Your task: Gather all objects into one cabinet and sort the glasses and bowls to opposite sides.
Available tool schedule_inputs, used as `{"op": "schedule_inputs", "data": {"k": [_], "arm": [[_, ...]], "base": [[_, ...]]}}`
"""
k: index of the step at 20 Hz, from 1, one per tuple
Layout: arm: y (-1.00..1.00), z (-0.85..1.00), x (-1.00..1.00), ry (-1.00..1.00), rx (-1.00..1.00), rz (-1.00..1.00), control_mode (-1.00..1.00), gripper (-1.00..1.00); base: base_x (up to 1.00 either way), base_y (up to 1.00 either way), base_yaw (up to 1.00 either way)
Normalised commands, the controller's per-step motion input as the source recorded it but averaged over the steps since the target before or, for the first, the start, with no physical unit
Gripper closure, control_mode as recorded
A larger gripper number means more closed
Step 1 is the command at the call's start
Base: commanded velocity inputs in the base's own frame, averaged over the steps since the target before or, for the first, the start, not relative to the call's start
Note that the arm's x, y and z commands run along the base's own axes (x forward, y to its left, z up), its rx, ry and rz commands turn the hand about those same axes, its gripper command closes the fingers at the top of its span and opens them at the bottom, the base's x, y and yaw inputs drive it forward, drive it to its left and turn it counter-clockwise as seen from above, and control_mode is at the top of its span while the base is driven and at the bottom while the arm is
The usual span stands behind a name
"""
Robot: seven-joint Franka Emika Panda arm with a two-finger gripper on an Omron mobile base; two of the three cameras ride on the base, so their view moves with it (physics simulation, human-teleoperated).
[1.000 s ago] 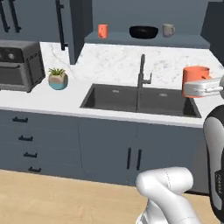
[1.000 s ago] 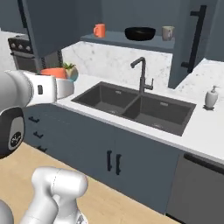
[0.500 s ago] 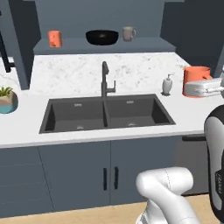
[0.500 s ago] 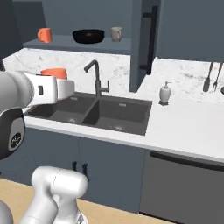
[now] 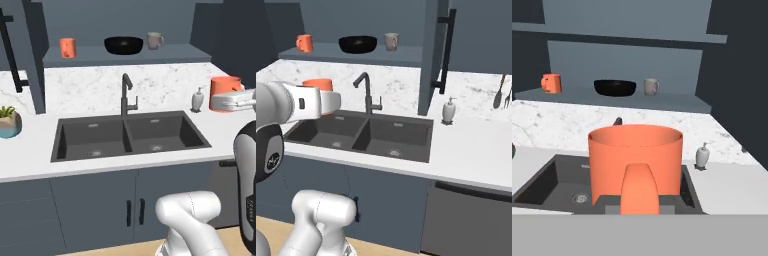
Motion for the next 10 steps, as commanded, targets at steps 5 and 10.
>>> {"op": "schedule_inputs", "data": {"k": [5,10], "arm": [[0.0,0.0,0.0,0.0,0.0,0.0,1.0,1.0],[0.0,0.0,0.0,0.0,0.0,0.0,1.0,1.0]], "base": [[0.26,0.55,0.0],[0.54,0.41,0.0]]}}
